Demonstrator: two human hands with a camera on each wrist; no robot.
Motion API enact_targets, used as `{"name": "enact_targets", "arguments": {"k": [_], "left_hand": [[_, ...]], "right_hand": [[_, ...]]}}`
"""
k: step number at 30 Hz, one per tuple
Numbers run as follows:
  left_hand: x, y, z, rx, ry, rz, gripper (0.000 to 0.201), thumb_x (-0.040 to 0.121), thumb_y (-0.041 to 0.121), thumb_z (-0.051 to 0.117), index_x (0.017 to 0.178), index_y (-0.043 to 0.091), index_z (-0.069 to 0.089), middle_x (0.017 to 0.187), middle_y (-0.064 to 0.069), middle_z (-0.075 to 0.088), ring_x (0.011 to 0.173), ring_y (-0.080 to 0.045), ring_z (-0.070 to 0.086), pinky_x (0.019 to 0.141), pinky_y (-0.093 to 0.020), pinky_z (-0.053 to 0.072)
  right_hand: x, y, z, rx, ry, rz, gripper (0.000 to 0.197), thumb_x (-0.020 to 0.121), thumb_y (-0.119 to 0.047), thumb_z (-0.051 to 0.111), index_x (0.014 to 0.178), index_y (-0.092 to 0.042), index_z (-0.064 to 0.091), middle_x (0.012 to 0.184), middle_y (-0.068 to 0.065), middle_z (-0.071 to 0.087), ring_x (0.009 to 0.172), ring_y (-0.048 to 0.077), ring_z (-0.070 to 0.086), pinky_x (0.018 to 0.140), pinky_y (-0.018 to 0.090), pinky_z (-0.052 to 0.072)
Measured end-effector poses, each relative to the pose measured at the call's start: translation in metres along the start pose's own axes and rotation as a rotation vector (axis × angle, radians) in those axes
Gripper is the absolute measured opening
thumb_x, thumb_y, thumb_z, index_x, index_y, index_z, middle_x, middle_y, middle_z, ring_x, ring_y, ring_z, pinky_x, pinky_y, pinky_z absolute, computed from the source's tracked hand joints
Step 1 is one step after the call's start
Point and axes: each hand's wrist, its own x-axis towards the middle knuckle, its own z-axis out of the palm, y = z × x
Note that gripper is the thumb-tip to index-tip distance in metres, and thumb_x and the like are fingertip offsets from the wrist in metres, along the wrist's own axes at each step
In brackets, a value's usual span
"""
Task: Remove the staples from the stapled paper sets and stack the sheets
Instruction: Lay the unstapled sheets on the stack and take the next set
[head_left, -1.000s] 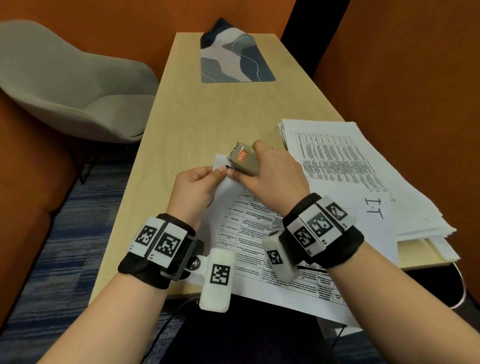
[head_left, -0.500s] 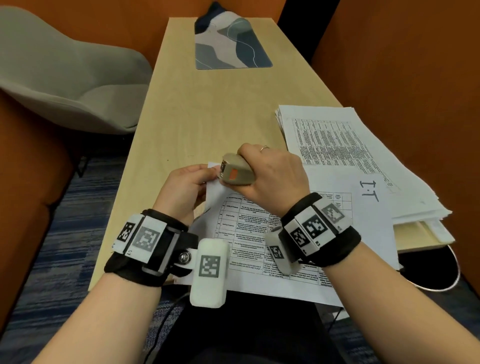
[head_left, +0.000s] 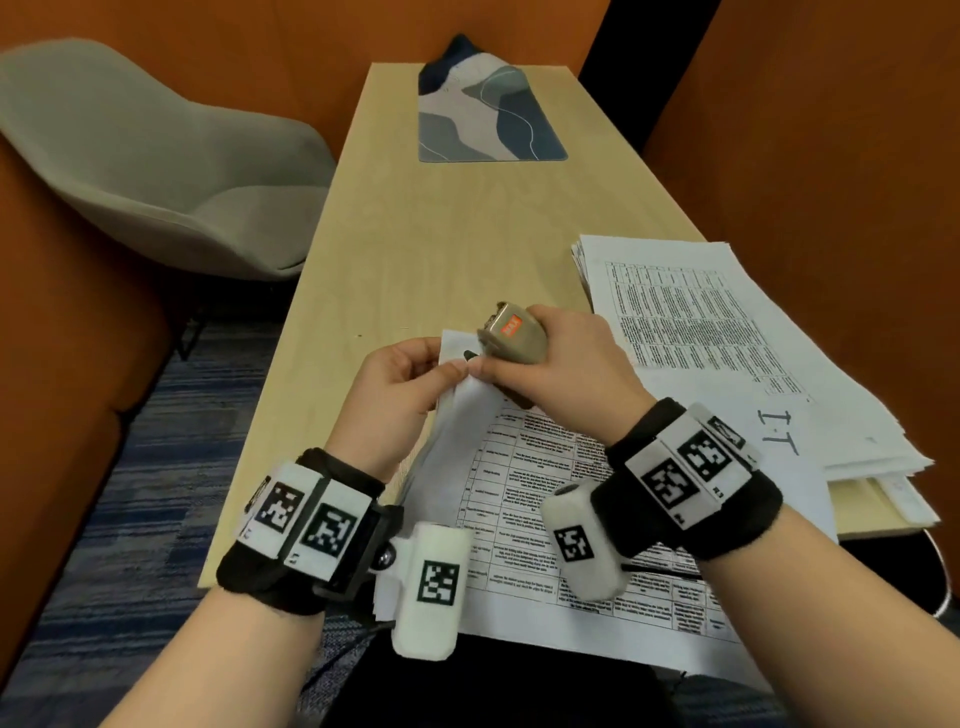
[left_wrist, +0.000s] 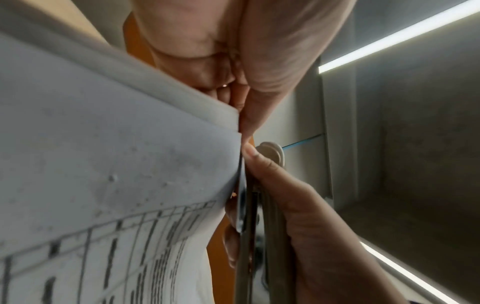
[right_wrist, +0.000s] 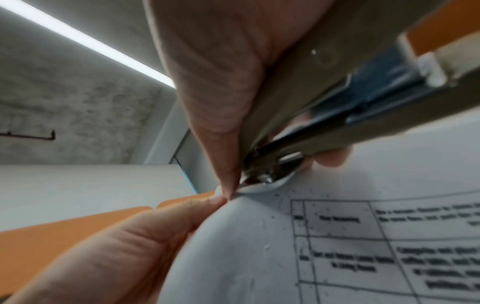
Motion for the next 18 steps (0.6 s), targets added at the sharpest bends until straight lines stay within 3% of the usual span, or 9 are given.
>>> {"name": "enact_targets", "arguments": {"k": [3,6,10,14,18], "left_hand": [[-0.001,-0.003,-0.001,0.067,-0.002,0.052,0.020,0.087,-0.006,0.054,0.088,0.011,0.066,0.069,0.008,0.071,0.067,-0.002,0.066,0.062,-0.012,0.050],[0.001,-0.005,-0.002,0.179,0.026,0.084,0.022,0.086,-0.003,0.058,0.087,0.017,0.067,0.077,0.007,0.071,0.074,-0.005,0.066,0.069,-0.015,0.052],[0.002,-0.012,0.000,0.245,0.045,0.097,0.027,0.085,-0.001,0.061,0.080,0.025,0.067,0.072,0.014,0.070,0.072,-0.001,0.065,0.069,-0.015,0.051],[0.002,-0.014,-0.001,0.252,0.127,0.133,0.027,0.087,0.002,0.058,0.085,0.027,0.065,0.086,0.009,0.069,0.080,-0.006,0.066,0.078,-0.021,0.051],[0.005,-0.017,-0.008,0.328,0.146,0.133,0.028,0.088,0.006,0.057,0.084,0.033,0.063,0.088,0.010,0.068,0.087,-0.012,0.065,0.084,-0.029,0.050]], "right_hand": [[0.002,0.001,0.001,0.103,-0.092,0.077,0.032,0.071,-0.048,0.073,0.068,-0.022,0.056,0.067,-0.006,0.058,0.066,0.011,0.054,0.058,0.028,0.041],[0.002,0.002,0.002,0.267,-0.170,0.171,0.026,0.070,-0.040,0.077,0.068,-0.021,0.059,0.061,-0.006,0.059,0.049,0.005,0.052,0.048,0.021,0.040],[0.005,0.008,0.002,0.439,-0.238,0.255,0.027,0.070,-0.034,0.079,0.072,-0.013,0.061,0.063,0.001,0.058,0.054,0.012,0.053,0.054,0.027,0.043],[0.000,0.010,-0.010,0.315,-0.167,0.211,0.030,0.071,-0.040,0.077,0.063,-0.021,0.055,0.055,-0.007,0.055,0.039,0.000,0.048,0.045,0.018,0.039],[-0.014,0.024,-0.052,0.270,0.006,0.254,0.031,0.071,-0.041,0.075,0.067,-0.018,0.056,0.057,-0.001,0.056,0.042,0.012,0.051,0.042,0.021,0.041]]}}
